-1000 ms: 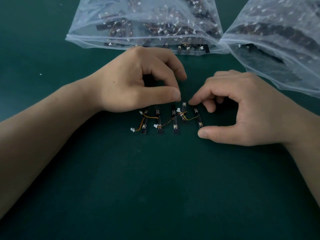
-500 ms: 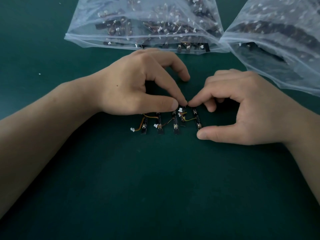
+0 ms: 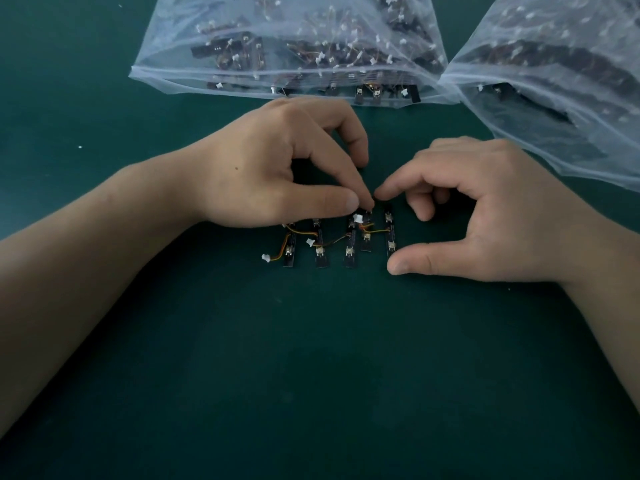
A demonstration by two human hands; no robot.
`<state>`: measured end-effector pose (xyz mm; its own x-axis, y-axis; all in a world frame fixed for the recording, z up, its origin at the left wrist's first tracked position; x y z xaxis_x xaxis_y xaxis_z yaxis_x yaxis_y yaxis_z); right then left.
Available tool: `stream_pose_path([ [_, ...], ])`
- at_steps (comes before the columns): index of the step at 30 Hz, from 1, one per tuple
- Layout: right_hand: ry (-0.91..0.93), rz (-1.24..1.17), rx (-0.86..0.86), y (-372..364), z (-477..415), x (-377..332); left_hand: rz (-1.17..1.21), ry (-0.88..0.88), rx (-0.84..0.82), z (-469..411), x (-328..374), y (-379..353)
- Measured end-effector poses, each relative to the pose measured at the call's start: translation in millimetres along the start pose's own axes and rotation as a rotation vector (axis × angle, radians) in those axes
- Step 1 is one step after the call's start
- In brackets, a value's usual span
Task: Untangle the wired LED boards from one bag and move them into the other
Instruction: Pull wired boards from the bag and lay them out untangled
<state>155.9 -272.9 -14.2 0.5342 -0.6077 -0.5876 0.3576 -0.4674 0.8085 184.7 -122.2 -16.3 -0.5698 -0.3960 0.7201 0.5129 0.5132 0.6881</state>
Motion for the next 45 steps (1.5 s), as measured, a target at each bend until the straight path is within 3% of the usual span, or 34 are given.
stream_pose_path([
  [12, -0.059, 0.134, 0.107, -5.9, -4.6, -10.1, 0.027, 0.075, 0.023, -0.4, -5.4, 2.7],
  [27, -0.048, 0.003, 0.025, 0.8, -0.5, 1.3, -0.018, 0.074, 0.086, -1.9, -8.4, 4.4],
  [34, -0.027, 0.074, -0.026, 1.0, -0.2, -0.6, -0.010, 0.089, 0.079, -0.9, -7.3, 5.0],
  [45, -0.021, 0.002, 0.067, 5.9, 1.2, 7.4, -0.026, 0.081, 0.161, -1.1, -7.3, 9.8],
])
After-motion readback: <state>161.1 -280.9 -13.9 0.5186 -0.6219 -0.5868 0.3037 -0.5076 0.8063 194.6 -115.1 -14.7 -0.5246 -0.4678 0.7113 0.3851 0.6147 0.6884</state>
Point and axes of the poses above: each hand's wrist, its own z-axis away from the middle knuckle, its own y-axis out of the back of the hand, x = y × z, the point moved 8 cm from there along -z, towards the middle knuckle, and after that the axes turned 1 degree about z, right-handed, at the moved point
